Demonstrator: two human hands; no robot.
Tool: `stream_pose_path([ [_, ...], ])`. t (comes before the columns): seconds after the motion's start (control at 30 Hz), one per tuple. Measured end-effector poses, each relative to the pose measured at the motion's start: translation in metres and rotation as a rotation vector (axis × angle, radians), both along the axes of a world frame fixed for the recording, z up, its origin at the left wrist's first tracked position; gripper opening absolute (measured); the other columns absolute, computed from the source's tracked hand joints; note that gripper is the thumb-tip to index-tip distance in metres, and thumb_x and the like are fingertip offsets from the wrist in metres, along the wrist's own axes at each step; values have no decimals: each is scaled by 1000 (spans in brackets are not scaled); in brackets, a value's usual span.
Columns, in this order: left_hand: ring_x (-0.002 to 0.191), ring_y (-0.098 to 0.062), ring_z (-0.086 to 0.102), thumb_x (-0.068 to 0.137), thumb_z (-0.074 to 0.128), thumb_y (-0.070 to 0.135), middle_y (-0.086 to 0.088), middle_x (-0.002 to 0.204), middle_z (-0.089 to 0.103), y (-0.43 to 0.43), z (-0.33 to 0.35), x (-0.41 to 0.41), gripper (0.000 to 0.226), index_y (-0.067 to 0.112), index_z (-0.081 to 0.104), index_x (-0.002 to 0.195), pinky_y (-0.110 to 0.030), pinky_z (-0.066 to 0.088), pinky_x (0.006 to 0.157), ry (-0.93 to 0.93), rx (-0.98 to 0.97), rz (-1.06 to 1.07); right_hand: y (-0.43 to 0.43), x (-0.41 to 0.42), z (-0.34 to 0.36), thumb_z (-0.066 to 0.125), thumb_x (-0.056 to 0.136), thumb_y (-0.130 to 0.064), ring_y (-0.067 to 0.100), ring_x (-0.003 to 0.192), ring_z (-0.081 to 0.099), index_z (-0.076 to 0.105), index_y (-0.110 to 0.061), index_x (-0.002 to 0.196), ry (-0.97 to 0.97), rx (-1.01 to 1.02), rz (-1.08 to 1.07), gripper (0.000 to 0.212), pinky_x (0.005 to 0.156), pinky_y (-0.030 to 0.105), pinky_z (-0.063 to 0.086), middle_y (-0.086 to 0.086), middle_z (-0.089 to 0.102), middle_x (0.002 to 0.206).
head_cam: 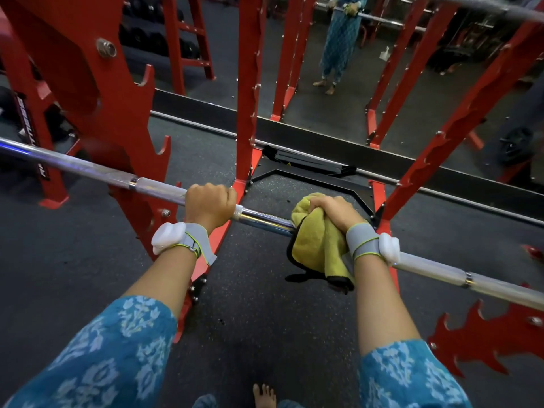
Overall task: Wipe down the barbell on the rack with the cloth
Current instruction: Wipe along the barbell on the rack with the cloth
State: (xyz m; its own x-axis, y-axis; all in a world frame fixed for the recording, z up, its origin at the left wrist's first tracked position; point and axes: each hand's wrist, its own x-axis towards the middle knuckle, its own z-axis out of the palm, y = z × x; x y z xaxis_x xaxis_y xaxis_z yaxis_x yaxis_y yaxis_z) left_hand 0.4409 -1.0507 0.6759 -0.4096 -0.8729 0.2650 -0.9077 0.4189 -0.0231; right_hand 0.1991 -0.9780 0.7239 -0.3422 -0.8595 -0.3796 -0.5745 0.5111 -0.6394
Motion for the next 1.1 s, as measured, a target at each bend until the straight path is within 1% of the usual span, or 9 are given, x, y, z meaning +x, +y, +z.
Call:
stream_pose_path([
  [0.17,84,-34,63,70,-14,29,-14,93,67,1,1,-2,84,7,64,95,-34,26,63,-28,-34,0,27,25,7,40,58,-60,35,99,55,54,-22,90,352,-221,50,51,71,34,33,12,62,101],
  [0.27,84,-34,63,90,11,22,-13,94,67,3,2,-3,53,7,62,95,-33,27,63,-93,-67,3,33,55,-3,31,62,-67,34,86,59,46,-19,88,603,-445,125,58,71,38,34,9,63,88],
  [0.37,83,-36,63,78,-6,24,-16,93,67,3,3,-1,73,5,62,96,-34,28,64,-102,-74,-38,23,89,-16,35,62,-62,33,67,60,58,-11,92,746,-625,165,64,63,36,37,11,60,76],
  [0.47,83,-38,63,71,-13,33,-19,90,67,0,0,2,86,6,66,92,-35,25,63,-42,-43,-10,16,116,-18,39,61,-59,31,62,58,61,-9,96,770,-667,221,66,61,35,38,11,57,74],
  [0.67,39,-32,56,83,24,25,-15,47,57,3,6,9,51,5,60,53,-24,33,46,13,-54,-44,12,121,-23,40,60,-59,31,62,56,60,-11,98,777,-746,254,64,62,36,36,10,54,76],
  [0.77,48,-40,58,84,35,21,-23,55,59,2,11,12,42,0,60,58,-32,36,48,134,16,-82,11,123,-25,41,61,-59,30,62,55,59,-11,99,807,-764,263,64,62,35,35,10,54,77],
  [0.83,39,-38,53,78,50,13,-21,46,54,-1,9,19,30,1,54,51,-32,40,42,278,-32,-141,10,130,-25,41,61,-59,30,62,54,59,-11,99,832,-771,274,64,62,35,34,10,53,77],
  [0.97,45,-34,56,88,37,26,-17,49,57,-7,9,40,47,6,55,49,-32,45,49,355,-91,-49,5,144,-26,41,61,-58,29,66,53,56,-13,101,847,-769,299,62,63,36,34,9,52,81],
  [1.1,60,-35,59,85,39,27,-17,59,60,-17,7,76,40,5,58,57,-37,45,59,394,-151,62,-3,157,-24,41,62,-58,29,66,54,55,-14,102,853,-736,315,60,62,36,31,8,52,82],
])
